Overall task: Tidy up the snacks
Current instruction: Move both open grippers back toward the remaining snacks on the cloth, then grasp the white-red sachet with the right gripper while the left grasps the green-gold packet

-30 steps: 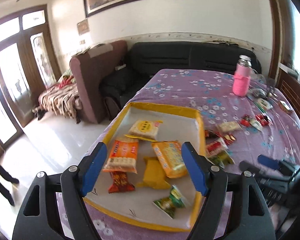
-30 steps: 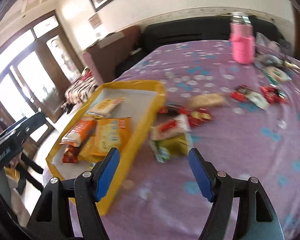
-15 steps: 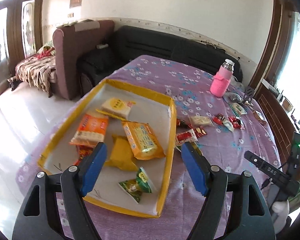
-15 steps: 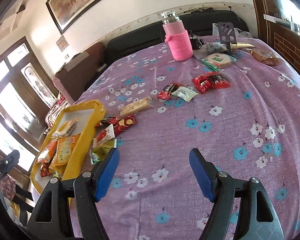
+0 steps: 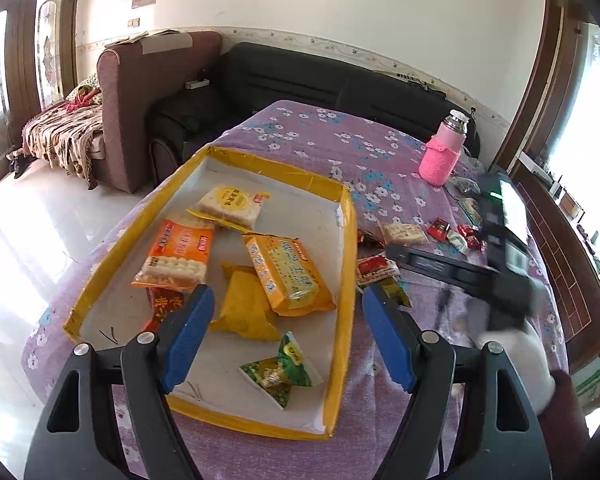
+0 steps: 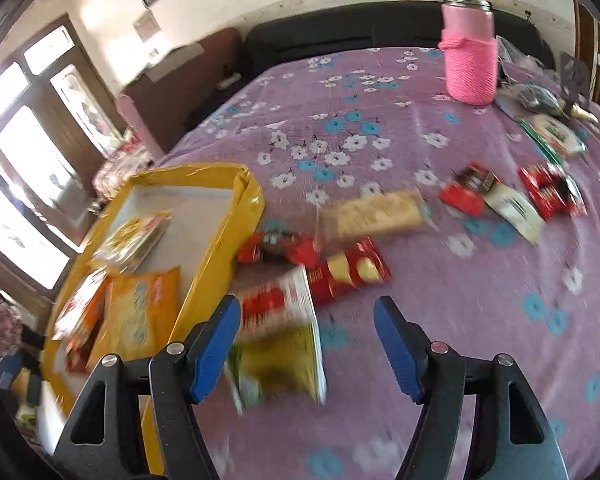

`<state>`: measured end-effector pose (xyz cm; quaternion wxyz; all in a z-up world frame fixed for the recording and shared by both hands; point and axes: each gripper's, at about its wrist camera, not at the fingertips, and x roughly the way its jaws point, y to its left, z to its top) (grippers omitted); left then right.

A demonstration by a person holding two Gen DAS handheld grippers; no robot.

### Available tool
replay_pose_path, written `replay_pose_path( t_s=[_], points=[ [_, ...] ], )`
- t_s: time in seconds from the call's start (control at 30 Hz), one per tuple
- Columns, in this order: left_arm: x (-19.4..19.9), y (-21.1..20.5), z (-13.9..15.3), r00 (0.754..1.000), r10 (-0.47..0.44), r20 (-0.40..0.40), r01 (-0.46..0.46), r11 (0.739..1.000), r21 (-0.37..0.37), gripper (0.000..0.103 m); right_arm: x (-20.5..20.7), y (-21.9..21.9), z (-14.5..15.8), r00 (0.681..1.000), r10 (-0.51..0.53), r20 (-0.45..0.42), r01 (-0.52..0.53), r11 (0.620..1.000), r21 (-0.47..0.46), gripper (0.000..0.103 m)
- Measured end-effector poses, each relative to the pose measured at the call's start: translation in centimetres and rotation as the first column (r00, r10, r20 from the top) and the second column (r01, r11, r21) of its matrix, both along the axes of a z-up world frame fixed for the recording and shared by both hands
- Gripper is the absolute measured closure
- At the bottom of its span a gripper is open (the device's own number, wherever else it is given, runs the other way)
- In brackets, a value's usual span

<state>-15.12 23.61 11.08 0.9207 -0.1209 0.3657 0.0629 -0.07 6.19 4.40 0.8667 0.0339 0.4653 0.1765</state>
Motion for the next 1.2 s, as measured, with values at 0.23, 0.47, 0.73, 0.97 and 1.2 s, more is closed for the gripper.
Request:
replay_pose_path(
  t_s=[0.23, 0.47, 0.73, 0.97, 1.2],
  points=[
    [-0.2, 1.6, 0.2, 1.0, 0.019, 0.02, -0.02, 1.0, 0.006, 0.026, 0.3, 4.9, -3.0, 0.998, 0.06, 0.008, -0.057, 0.974, -0.217, 0.052],
    [-1.0, 2.2, 0.1, 0.999, 0.014, 0.042, -0.013, 1.0, -0.023, 0.026, -2.0, 1.3, -2.5, 1.0, 0.009, 0.026, -0.001, 0.955, -0.297, 0.061],
    [-1.9, 2.2, 0.3, 0.998, 0.012, 0.055, -0.009, 0.998, -0.068, 0.026, -4.3, -7.9, -2.1, 0.993, -0.114, -0.012, 0.109, 0.969, -0.221, 0.067],
    [-2.4, -0.1, 0.5, 0.998, -0.022, 0.055, 0.025, 0.998, -0.051, 0.026, -6.2, -10.5, 1.0, 0.994, -0.101, 0.031, 0.101, 0.995, -0.011, 0.06],
    [-2.0, -2.0, 0.3, 0.997, -0.067, 0.04, 0.069, 0.997, -0.029, 0.026, -7.1, -7.8, 0.5, 0.999, -0.008, 0.031, 0.008, 1.0, 0.013, 0.054]
  ],
)
